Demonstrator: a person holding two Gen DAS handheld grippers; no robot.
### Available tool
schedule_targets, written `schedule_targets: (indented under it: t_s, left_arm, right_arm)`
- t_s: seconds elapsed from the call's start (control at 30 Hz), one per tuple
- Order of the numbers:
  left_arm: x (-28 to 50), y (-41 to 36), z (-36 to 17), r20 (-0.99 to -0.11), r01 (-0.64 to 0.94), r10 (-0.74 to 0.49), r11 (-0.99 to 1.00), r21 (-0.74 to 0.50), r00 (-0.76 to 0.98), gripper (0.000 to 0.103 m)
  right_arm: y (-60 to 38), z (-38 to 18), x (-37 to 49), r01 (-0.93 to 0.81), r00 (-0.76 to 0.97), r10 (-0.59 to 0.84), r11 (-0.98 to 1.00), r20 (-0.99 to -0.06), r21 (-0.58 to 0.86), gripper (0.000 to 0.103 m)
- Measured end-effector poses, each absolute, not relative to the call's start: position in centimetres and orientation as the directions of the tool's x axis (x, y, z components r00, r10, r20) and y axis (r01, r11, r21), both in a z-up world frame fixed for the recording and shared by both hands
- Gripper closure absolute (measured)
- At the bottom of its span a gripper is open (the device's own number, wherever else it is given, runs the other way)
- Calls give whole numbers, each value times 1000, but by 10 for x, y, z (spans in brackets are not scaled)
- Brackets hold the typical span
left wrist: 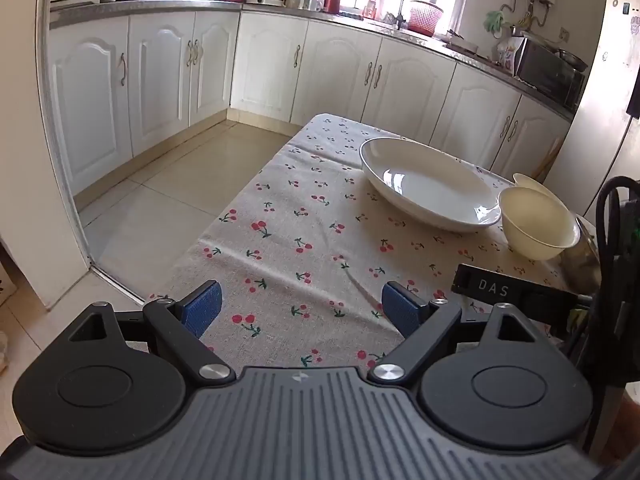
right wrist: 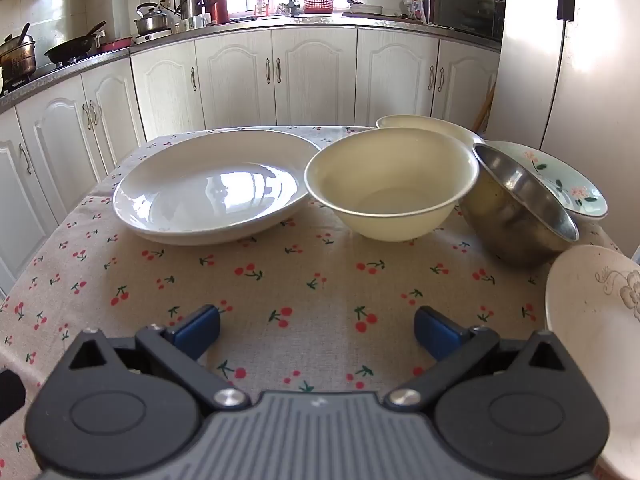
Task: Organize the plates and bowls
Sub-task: 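Move the left tool toward the white plate with grey flower pattern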
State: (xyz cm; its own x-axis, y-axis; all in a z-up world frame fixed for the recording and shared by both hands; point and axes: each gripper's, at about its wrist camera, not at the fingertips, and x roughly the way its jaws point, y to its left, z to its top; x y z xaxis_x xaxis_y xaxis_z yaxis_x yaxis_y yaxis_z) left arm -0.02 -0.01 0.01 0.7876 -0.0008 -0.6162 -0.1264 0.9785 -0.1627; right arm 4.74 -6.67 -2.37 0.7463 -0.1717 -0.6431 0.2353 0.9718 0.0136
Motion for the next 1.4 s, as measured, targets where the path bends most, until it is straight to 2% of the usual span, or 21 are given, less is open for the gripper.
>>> schedule_targets:
  t_s: [0.23,0.5,0.77,1.07,1.4]
  left_arm:
    - [-2,2,-6,-632,-125,-3,980,-157,775,0]
    - [-25,-6,6,-631,-112,30,990,-90,775,0]
    - [-37,-17,13,-616,-88,33,994,-60,787,0]
    - [-58,-50,36,-576,0,-25,999,-44,817,0]
    - [-92,-81,59,-535,97,-100,995,-35,839,0]
  right_arm:
    - [-65,-23,49,236,742,-172,972,-648,12,0]
    - [-58,-19,30,160,736,-112,987,-668,11,1]
    - [-71,0,-31,149,800,-84,987,-594,61,1]
    - [-95,44,-96,221,855,-172,974,-490,43,1]
    - [-121,72,-150,253,862,-188,964,-470,78,1]
